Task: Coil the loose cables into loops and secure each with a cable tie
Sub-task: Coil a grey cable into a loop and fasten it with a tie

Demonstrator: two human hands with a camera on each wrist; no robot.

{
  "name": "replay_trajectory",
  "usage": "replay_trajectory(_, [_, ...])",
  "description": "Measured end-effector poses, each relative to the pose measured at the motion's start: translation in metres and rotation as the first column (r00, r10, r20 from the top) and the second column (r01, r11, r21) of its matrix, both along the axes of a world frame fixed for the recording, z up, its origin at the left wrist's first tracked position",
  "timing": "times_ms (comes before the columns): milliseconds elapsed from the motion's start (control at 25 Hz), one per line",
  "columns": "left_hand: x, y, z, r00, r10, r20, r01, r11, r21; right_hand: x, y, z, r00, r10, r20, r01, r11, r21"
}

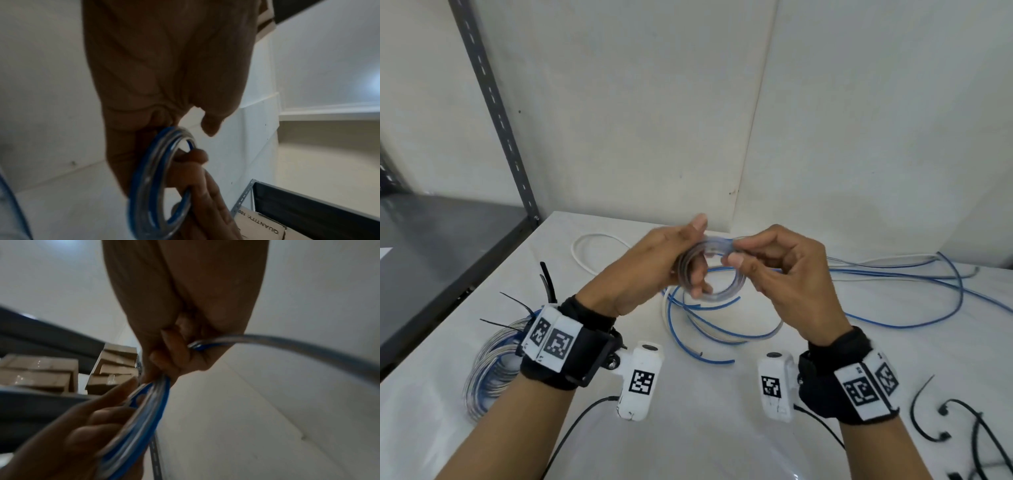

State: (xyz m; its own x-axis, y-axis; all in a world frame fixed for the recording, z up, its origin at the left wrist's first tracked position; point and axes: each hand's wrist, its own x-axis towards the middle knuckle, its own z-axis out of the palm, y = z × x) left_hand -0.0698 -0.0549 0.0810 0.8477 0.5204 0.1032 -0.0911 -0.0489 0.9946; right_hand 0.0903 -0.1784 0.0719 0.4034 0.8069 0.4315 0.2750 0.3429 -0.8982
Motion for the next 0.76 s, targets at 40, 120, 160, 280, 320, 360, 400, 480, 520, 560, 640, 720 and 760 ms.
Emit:
replay_trajectory(40, [0.001, -0.002, -0.001, 0.995, -0.047, -0.083, 0.048, 0.999, 0.006, 0.002, -0.002, 0.000, 0.996, 0.040, 0.080, -0.035, 0.998, -0.060])
replay_trajectory(120, [0.004, -0.006, -0.004, 0.985, -0.029, -0.172, 0.049, 0.993, 0.111, 0.002, -0.004, -0.002, 0.977, 0.068, 0.201, -0.041, 0.990, -0.134])
replay_trajectory(160, [0.005, -0.008, -0.004, 0.986, -0.011, -0.169, 0.036, 0.989, 0.145, 0.001, -0.004, -0.002, 0.973, 0.068, 0.222, -0.036, 0.989, -0.144])
replay_trajectory(280, [0.006, -0.007, -0.003, 0.996, 0.067, -0.061, -0.059, 0.991, 0.116, 0.002, -0.002, 0.000, 0.982, 0.015, 0.187, 0.001, 0.996, -0.084])
replay_trajectory(320, [0.005, -0.006, -0.001, 0.993, 0.118, -0.013, -0.116, 0.989, 0.089, 0.004, -0.001, 0.000, 0.990, -0.025, 0.142, 0.032, 0.998, -0.047])
replay_trajectory(360, [0.006, -0.004, 0.000, 0.985, 0.169, 0.038, -0.171, 0.983, 0.066, 0.004, 0.001, 0.000, 0.995, -0.059, 0.075, 0.060, 0.998, -0.016])
replay_trajectory(400, [0.006, -0.002, 0.000, 0.973, 0.211, 0.088, -0.216, 0.975, 0.049, 0.003, 0.002, 0.000, 0.997, -0.074, 0.000, 0.074, 0.997, 0.004])
replay_trajectory(480, [0.007, -0.002, 0.001, 0.951, 0.255, 0.177, -0.261, 0.965, 0.009, -0.007, 0.005, -0.002, 0.990, -0.074, -0.124, 0.077, 0.997, 0.021])
replay_trajectory(520, [0.008, -0.002, 0.001, 0.942, 0.263, 0.210, -0.264, 0.964, -0.022, -0.013, 0.007, -0.004, 0.984, -0.062, -0.170, 0.067, 0.998, 0.021])
replay_trajectory(560, [0.008, -0.004, 0.001, 0.937, 0.261, 0.233, -0.256, 0.965, -0.055, -0.019, 0.009, -0.005, 0.977, -0.051, -0.208, 0.057, 0.998, 0.023])
replay_trajectory(640, [0.011, -0.006, 0.000, 0.936, 0.241, 0.258, -0.217, 0.969, -0.118, -0.025, 0.012, -0.007, 0.969, -0.048, -0.243, 0.063, 0.997, 0.054])
replay_trajectory(720, [0.011, -0.005, -0.001, 0.944, 0.213, 0.253, -0.182, 0.973, -0.140, -0.025, 0.012, -0.007, 0.967, -0.062, -0.248, 0.087, 0.992, 0.090])
replay_trajectory(760, [0.009, -0.002, -0.003, 0.951, 0.197, 0.239, -0.177, 0.979, -0.102, -0.021, 0.011, -0.005, 0.969, -0.065, -0.238, 0.091, 0.991, 0.097])
